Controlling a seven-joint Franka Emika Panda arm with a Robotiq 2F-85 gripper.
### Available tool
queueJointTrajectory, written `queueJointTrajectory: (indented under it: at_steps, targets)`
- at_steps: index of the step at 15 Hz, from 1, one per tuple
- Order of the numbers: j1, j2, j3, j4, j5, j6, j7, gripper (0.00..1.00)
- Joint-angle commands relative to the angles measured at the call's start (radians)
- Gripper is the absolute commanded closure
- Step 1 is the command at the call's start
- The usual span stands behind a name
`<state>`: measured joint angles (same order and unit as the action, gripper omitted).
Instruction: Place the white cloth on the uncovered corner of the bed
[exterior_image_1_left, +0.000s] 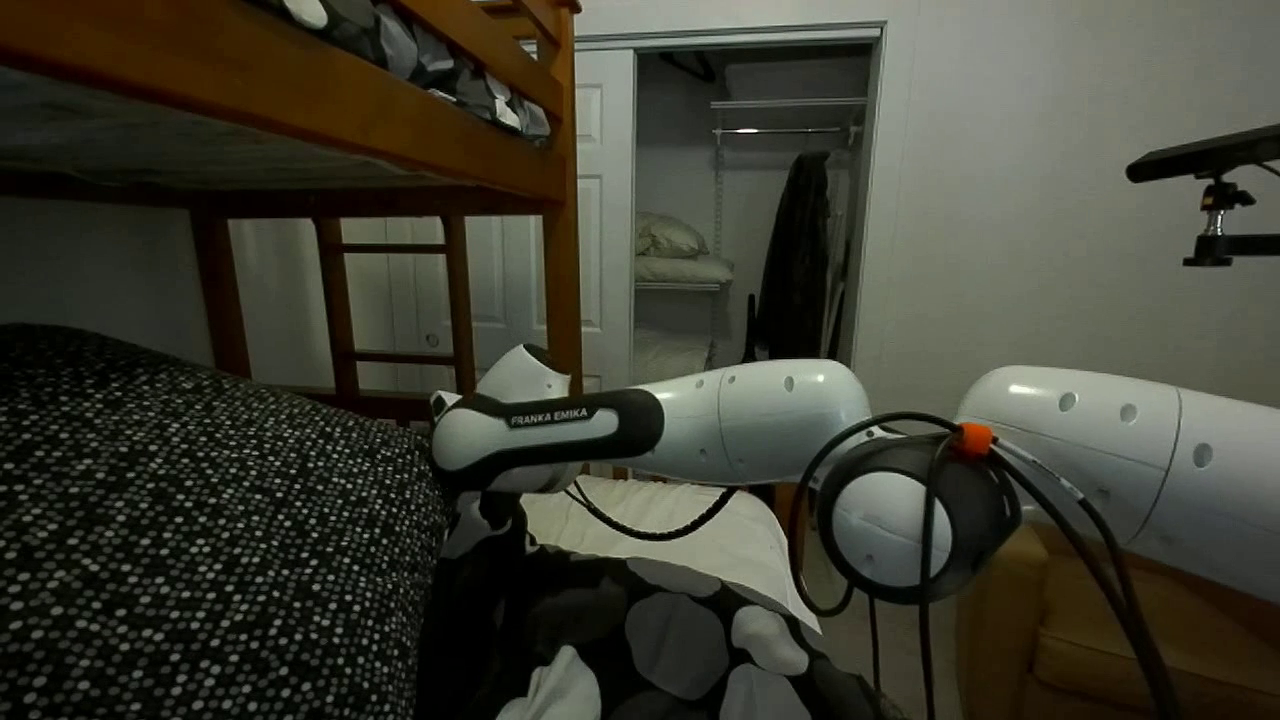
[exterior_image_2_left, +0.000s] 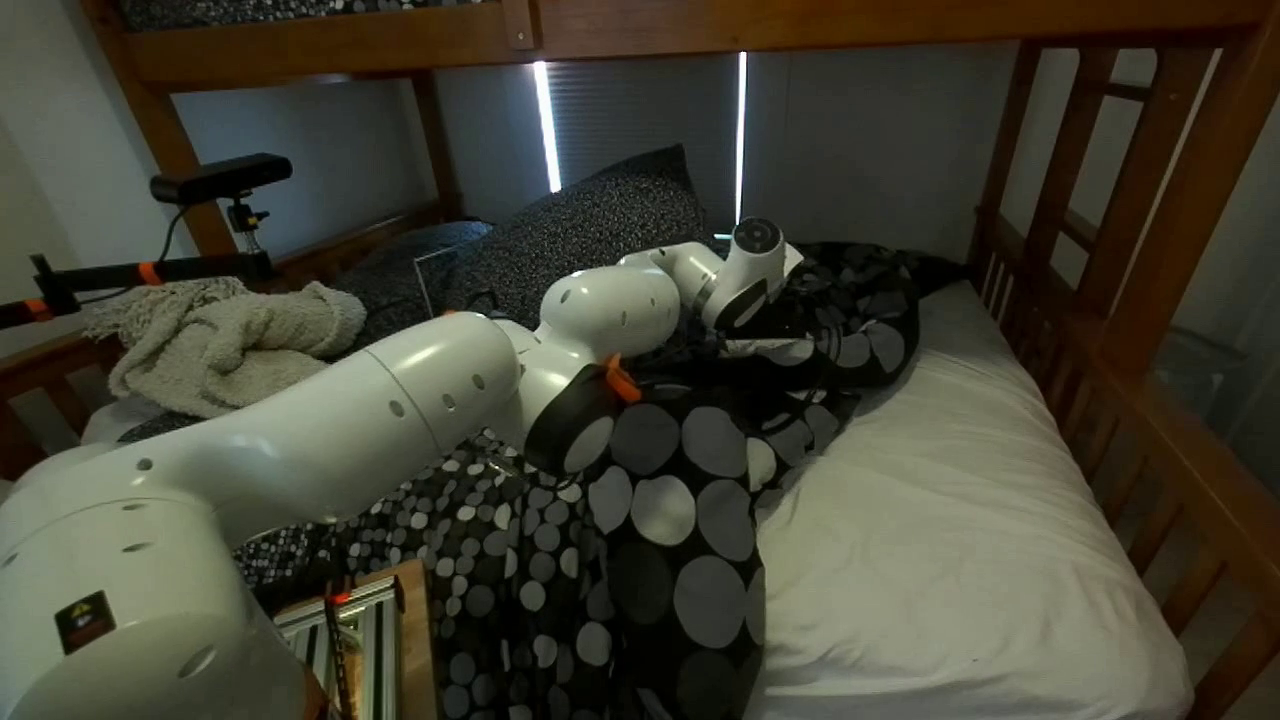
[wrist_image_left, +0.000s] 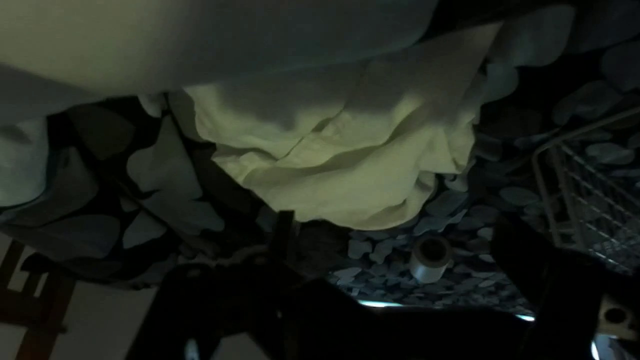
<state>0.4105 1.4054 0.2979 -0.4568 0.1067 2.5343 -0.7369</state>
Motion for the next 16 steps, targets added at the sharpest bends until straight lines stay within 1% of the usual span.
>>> queueJointTrajectory:
  at_steps: [1, 4, 5, 6, 7, 8, 9, 13, 15, 16]
  targets:
    - [0.031, 0.089, 0.029, 0.041, 0.008, 0.142, 0.016, 0.0]
    - [0.031, 0.118, 0.053, 0.029, 0.009, 0.179, 0.035, 0.0]
    - [0.018, 0.081, 0.041, -0.052, 0.024, 0.211, 0.051, 0.0]
    - [0.018, 0.088, 0.029, -0.05, 0.021, 0.213, 0.083, 0.0]
    - [0.016, 0.088, 0.025, -0.056, 0.024, 0.203, 0.108, 0.25]
    - [0.014, 0.089, 0.025, -0.062, 0.024, 0.198, 0.119, 0.28]
    - [0.013, 0.089, 0.028, -0.066, 0.024, 0.193, 0.128, 0.34]
    - [0.012, 0.089, 0.033, -0.071, 0.024, 0.189, 0.152, 0.67]
    - [0.012, 0.089, 0.035, -0.071, 0.024, 0.191, 0.159, 0.81]
    - [0.012, 0.089, 0.035, -0.071, 0.024, 0.193, 0.164, 0.89]
